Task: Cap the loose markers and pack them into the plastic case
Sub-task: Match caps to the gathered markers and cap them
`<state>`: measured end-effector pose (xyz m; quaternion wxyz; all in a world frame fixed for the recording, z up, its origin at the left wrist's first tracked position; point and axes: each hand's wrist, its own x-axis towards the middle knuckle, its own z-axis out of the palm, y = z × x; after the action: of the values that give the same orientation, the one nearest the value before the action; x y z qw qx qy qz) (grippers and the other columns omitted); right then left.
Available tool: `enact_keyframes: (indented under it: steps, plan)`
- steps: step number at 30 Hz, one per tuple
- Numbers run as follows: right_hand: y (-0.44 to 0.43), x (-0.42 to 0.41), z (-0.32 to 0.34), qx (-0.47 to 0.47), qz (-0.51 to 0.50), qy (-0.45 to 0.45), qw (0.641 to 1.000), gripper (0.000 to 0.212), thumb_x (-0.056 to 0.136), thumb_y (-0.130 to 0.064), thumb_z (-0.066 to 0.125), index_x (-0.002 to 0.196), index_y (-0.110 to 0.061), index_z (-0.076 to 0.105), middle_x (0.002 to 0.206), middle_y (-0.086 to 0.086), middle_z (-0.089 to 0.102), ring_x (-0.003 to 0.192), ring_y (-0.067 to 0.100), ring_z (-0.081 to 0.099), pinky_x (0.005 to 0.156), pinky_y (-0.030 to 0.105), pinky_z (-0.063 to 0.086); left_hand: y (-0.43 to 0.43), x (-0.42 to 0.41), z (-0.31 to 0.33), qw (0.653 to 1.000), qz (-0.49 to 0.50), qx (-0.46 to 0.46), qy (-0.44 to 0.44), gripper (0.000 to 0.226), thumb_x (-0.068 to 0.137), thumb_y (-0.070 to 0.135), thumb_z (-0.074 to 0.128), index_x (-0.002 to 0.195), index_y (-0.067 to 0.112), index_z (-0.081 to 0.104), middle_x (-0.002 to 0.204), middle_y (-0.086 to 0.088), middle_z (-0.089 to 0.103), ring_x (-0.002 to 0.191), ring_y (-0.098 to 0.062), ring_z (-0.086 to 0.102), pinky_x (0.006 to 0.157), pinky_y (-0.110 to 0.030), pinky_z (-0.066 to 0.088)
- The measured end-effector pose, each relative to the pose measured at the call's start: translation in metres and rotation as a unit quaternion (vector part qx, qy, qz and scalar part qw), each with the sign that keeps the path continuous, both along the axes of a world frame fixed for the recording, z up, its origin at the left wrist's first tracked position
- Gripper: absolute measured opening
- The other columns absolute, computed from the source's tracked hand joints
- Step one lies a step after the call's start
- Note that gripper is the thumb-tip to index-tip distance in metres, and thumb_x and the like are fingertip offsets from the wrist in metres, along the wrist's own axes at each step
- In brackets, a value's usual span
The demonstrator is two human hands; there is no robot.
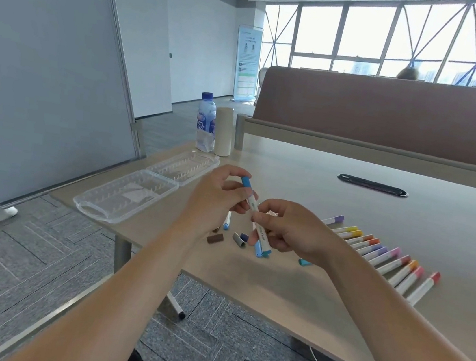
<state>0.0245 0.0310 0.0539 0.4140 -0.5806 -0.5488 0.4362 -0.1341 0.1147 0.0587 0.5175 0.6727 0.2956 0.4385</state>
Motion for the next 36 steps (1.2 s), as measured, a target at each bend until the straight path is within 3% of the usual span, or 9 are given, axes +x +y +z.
enact_keyframes:
  steps: [7,12,19,25,31,36]
  plan:
    - [0.0014,0.0013,0.0004,0.017,-0.019,-0.079,0.997,0.019,0.098,-0.031,0.059,0.102,-0.014,0.065,0.084,0.013,0.075,0.042,0.005,0.042,0.048,0.022,0.034,0.0008,0.0003,-0.0020,1.000,0.006,-0.007,-0.023,0.020,0.094,0.002,0.060,0.111,0.010,0.066,0.086,-0.011,0.074,0.067,-0.021,0.064,0.068,-0.032,0.058]
    - [0.0007,0.0019,-0.0008,0.018,0.006,-0.052,0.998,0.021,0.101,-0.012,0.053,0.114,-0.009,0.069,0.079,0.006,0.071,0.044,0.003,0.044,0.047,0.015,0.037,0.0056,0.0004,-0.0015,0.999,0.017,0.001,-0.027,0.025,0.095,0.002,0.057,0.109,0.017,0.071,0.087,-0.011,0.073,0.069,-0.020,0.065,0.073,-0.037,0.060]
    - [0.0085,0.0044,-0.0042,0.011,0.045,0.038,0.998,0.021,0.099,-0.013,0.056,0.109,-0.003,0.071,0.083,0.018,0.071,0.051,0.014,0.036,0.047,0.020,0.032,0.0057,-0.0005,0.0002,1.000,0.018,-0.015,-0.012,0.024,0.095,0.006,0.059,0.116,0.014,0.069,0.091,-0.015,0.075,0.069,-0.020,0.067,0.072,-0.032,0.060]
    - [0.0055,0.0012,0.0011,-0.010,0.055,0.091,0.994,0.034,0.100,-0.012,0.053,0.114,0.019,0.055,0.076,0.017,0.069,0.048,0.015,0.034,0.048,0.025,0.022,0.0061,0.0011,-0.0013,0.999,0.006,-0.034,-0.009,0.025,0.097,0.007,0.056,0.119,0.014,0.067,0.093,-0.014,0.075,0.075,-0.024,0.068,0.072,-0.031,0.059]
    - [0.0030,-0.0001,0.0041,-0.011,0.064,0.096,0.993,0.031,0.100,-0.013,0.052,0.113,0.015,0.057,0.077,0.018,0.067,0.046,0.013,0.034,0.051,0.029,0.020,0.0085,0.0017,-0.0035,1.000,0.011,-0.024,0.005,0.026,0.100,0.009,0.051,0.118,0.018,0.068,0.092,-0.014,0.075,0.078,-0.026,0.069,0.076,-0.037,0.059]
    - [0.0034,-0.0009,0.0023,-0.003,0.045,0.075,0.996,0.024,0.101,-0.014,0.053,0.107,0.007,0.062,0.075,0.015,0.065,0.052,0.015,0.041,0.047,0.021,0.028,0.0091,0.0006,-0.0027,0.999,0.027,-0.020,0.006,0.034,0.101,0.005,0.042,0.111,0.021,0.071,0.082,-0.011,0.071,0.070,-0.021,0.066,0.073,-0.037,0.056]
